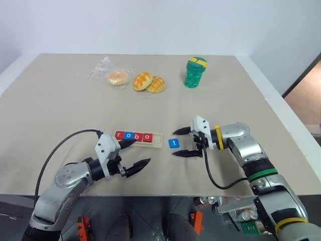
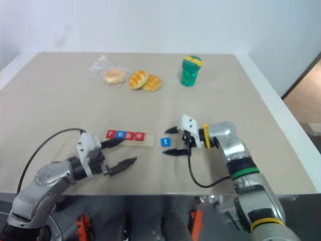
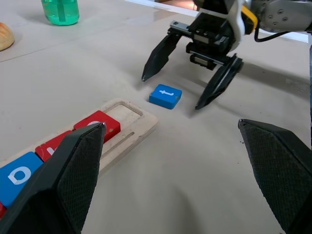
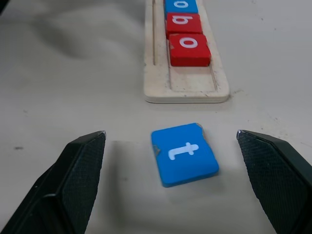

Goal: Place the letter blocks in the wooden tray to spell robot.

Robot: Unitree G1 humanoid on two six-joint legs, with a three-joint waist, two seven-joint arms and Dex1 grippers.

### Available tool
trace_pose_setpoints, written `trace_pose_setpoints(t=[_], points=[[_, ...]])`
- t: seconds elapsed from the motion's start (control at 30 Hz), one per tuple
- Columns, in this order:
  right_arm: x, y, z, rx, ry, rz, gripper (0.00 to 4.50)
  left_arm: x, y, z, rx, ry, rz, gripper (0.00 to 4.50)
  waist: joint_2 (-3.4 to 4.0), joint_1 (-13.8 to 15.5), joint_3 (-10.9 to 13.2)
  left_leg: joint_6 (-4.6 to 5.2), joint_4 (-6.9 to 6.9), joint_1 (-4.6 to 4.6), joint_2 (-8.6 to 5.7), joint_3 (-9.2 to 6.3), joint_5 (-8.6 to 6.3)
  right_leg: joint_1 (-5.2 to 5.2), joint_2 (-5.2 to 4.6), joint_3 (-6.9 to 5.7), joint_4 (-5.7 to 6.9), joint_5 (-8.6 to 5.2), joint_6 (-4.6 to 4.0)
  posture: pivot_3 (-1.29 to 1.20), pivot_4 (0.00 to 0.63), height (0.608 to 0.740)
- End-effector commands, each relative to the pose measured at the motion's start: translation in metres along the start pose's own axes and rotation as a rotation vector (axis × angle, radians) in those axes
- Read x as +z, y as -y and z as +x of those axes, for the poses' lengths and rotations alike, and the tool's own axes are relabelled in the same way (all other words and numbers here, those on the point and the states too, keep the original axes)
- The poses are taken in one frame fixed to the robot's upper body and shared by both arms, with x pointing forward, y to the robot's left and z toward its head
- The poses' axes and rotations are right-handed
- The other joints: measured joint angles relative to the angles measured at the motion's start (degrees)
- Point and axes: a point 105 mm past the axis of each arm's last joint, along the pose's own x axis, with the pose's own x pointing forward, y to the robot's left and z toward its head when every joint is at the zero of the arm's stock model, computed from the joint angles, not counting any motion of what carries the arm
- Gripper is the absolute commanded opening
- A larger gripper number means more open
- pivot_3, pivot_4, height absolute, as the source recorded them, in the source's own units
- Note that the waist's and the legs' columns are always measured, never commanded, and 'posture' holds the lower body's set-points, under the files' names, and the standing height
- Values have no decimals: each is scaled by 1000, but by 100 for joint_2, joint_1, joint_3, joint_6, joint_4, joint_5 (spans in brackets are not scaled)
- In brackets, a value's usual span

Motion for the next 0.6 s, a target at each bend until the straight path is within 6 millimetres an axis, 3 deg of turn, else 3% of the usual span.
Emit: trace_pose_setpoints(t=[0.03, 0.33, 0.6], points=[[-1, 6, 6, 12, 5, -38, 4223, 7, 4, -4, 12, 13, 46, 4500, 0, 0, 0, 0, 1, 2, 1, 0, 0, 2, 1, 0, 0, 3, -2, 0, 150, 740], [-12, -13, 6, 69, 7, 11, 4223, 3, 2, -7, 27, 1, 43, 4500, 0, 0, 0, 0, 2, 3, 2, 1, 0, 3, 0, 2, 0, 4, -2, 0, 150, 740], [-14, -19, 2, 5, 6, 74, 4223, 2, 3, -4, 7, 14, 34, 4500, 0, 3, -1, -1, 3, 6, 2, -1, 1, 6, 0, 1, 1, 4, -2, 0, 150, 740]])
